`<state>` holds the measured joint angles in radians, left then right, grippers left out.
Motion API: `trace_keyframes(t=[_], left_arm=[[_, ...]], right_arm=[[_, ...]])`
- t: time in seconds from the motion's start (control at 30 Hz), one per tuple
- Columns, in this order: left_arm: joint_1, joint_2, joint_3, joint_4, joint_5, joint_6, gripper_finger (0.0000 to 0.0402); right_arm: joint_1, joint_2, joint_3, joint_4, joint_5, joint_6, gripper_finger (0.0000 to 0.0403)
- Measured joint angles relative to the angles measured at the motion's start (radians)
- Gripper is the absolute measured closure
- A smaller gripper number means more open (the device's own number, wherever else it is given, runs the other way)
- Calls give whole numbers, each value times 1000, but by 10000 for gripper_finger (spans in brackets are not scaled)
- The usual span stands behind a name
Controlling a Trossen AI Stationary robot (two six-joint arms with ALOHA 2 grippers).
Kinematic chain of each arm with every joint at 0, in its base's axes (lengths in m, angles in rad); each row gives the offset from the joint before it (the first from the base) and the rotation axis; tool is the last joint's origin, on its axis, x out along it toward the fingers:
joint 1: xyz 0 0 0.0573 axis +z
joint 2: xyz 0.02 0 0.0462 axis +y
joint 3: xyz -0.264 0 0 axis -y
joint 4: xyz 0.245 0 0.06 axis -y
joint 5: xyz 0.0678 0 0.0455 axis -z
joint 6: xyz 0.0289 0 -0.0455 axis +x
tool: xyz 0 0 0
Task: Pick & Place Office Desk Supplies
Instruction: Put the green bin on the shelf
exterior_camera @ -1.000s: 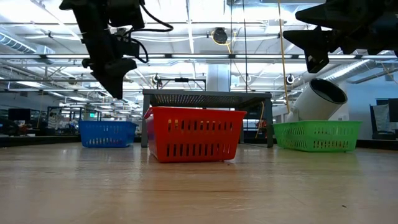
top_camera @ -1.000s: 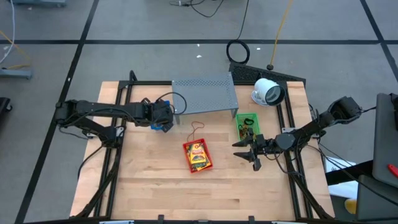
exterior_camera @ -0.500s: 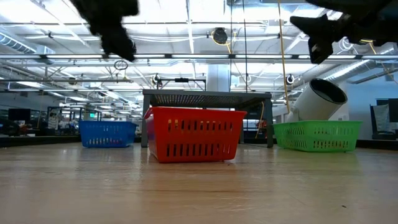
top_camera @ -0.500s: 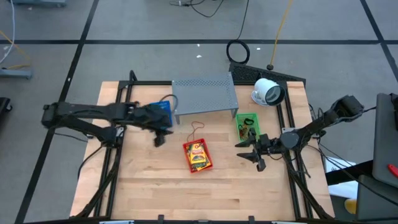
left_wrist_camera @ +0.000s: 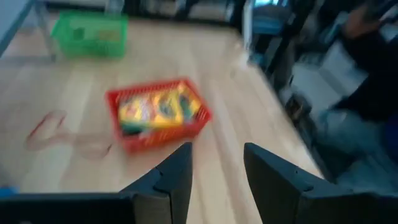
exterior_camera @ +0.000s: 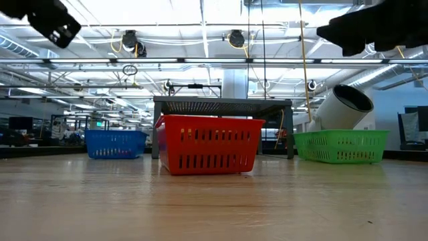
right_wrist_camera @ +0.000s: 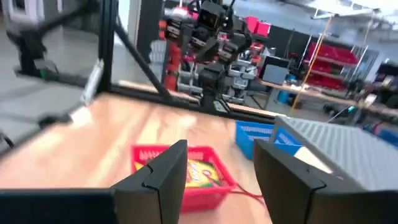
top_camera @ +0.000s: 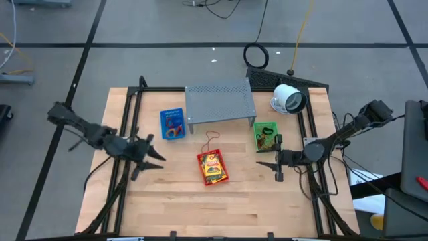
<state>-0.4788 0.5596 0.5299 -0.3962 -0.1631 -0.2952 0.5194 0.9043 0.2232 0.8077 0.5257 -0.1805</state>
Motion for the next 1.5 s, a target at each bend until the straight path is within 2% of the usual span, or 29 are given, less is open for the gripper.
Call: trace_keyframes(t=[0.13,0.23,0.33,0.43,0.53,0.63,0.77,0.9,1.0,1.23,1.37,1.5], left_arm=[[-61,-8,-233,449,-134,78,247],[-67,11,-356,769,-161,161,247],[-59,18,-416,978,-163,247,247],[-47,13,-420,1093,-164,348,247],[-37,14,-406,1145,-189,378,247],[-35,14,-402,1161,-261,297,247],[-37,16,-401,1149,-258,192,247],[-54,16,-401,1148,-226,142,247],[-68,16,-401,1148,-205,133,247],[-78,16,-401,1151,-235,143,247],[-78,16,-401,1151,-258,143,247],[-78,16,-401,1154,-257,152,247]], right_arm=[[0,37,77,-119,2,-96,232],[-1,94,204,-311,2,-107,232],[-2,187,366,-515,-3,-66,232],[-2,313,527,-691,-3,-13,232],[-4,427,674,-874,0,51,232],[-17,487,786,-1130,38,177,232],[-37,464,843,-1489,66,439,232],[-35,367,843,-1762,-34,730,232],[-21,321,799,-1796,-125,835,232],[-51,332,601,-1642,-235,791,232],[-90,330,529,-1642,-236,785,232],[-109,328,515,-1641,-210,770,232]])
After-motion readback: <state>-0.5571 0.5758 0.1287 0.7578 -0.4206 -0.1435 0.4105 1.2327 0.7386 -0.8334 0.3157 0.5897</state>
